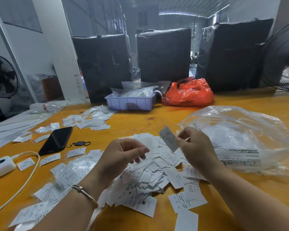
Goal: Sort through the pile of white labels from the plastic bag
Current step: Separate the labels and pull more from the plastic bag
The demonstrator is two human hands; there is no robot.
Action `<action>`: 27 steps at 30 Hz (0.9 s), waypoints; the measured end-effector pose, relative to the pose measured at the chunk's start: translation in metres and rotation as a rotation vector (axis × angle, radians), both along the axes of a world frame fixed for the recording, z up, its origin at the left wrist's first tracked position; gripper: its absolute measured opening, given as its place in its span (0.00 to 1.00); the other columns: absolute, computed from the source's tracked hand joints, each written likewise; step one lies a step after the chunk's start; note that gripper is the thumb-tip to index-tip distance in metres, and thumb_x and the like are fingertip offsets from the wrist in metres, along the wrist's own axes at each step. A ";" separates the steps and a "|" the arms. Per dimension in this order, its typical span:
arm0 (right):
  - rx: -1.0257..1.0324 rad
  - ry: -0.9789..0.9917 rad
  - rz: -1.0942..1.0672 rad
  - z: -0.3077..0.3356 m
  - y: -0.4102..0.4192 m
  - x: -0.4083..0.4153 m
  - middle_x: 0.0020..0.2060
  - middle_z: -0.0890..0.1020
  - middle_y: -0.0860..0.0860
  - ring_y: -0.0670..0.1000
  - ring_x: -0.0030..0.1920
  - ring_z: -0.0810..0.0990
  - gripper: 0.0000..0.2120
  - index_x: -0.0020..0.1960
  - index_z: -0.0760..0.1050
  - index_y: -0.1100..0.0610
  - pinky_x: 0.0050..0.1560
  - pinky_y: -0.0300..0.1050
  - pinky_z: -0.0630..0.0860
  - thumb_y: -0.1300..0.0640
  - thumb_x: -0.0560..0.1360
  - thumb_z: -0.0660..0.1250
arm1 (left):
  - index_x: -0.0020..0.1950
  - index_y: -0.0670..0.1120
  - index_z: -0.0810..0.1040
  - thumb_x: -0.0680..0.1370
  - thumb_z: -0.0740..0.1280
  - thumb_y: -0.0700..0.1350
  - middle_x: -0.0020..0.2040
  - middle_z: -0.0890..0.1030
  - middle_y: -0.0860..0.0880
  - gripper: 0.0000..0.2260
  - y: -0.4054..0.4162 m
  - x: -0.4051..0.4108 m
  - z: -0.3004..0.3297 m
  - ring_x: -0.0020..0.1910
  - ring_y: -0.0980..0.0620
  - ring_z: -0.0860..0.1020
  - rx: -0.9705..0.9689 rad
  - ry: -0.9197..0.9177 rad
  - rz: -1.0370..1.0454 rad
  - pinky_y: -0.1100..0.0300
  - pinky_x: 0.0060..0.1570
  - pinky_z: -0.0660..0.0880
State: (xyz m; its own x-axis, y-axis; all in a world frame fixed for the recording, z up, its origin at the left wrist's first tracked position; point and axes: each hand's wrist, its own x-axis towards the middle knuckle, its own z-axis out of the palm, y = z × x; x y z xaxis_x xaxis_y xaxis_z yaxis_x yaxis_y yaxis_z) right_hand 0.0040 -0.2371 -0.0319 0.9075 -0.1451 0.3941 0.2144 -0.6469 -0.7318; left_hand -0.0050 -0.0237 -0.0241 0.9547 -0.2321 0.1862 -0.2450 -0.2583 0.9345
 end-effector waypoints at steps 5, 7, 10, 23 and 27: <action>0.678 0.143 0.226 0.009 -0.004 -0.005 0.33 0.84 0.55 0.48 0.29 0.80 0.02 0.42 0.76 0.63 0.30 0.40 0.71 0.66 0.73 0.67 | 0.42 0.44 0.86 0.67 0.74 0.52 0.37 0.85 0.45 0.12 -0.002 -0.001 -0.001 0.34 0.55 0.79 -0.001 -0.028 -0.012 0.67 0.35 0.74; 0.733 0.166 0.295 0.011 -0.003 -0.007 0.34 0.84 0.56 0.50 0.31 0.81 0.04 0.40 0.76 0.61 0.31 0.39 0.72 0.68 0.71 0.68 | 0.42 0.42 0.86 0.66 0.75 0.51 0.36 0.84 0.45 0.13 -0.002 -0.001 -0.001 0.34 0.55 0.79 -0.014 -0.042 -0.014 0.67 0.35 0.75; 0.761 0.148 0.342 0.013 -0.002 -0.008 0.35 0.84 0.56 0.48 0.32 0.78 0.09 0.36 0.77 0.58 0.33 0.39 0.70 0.69 0.69 0.69 | 0.41 0.39 0.85 0.66 0.76 0.47 0.36 0.83 0.41 0.11 -0.003 -0.001 -0.001 0.34 0.54 0.79 -0.034 -0.071 -0.027 0.66 0.37 0.76; 0.489 -0.379 0.416 0.032 0.009 -0.034 0.35 0.83 0.55 0.48 0.31 0.81 0.06 0.41 0.75 0.63 0.31 0.35 0.74 0.71 0.72 0.68 | 0.39 0.45 0.83 0.65 0.78 0.47 0.35 0.83 0.47 0.09 -0.003 -0.004 0.002 0.35 0.54 0.79 -0.034 -0.085 -0.086 0.65 0.37 0.77; 0.375 -0.407 0.455 0.035 0.014 -0.040 0.34 0.83 0.53 0.49 0.33 0.82 0.06 0.40 0.78 0.62 0.34 0.45 0.79 0.71 0.70 0.72 | 0.39 0.44 0.83 0.64 0.78 0.50 0.36 0.83 0.44 0.11 -0.002 -0.004 0.001 0.35 0.55 0.79 -0.015 -0.076 -0.090 0.66 0.37 0.77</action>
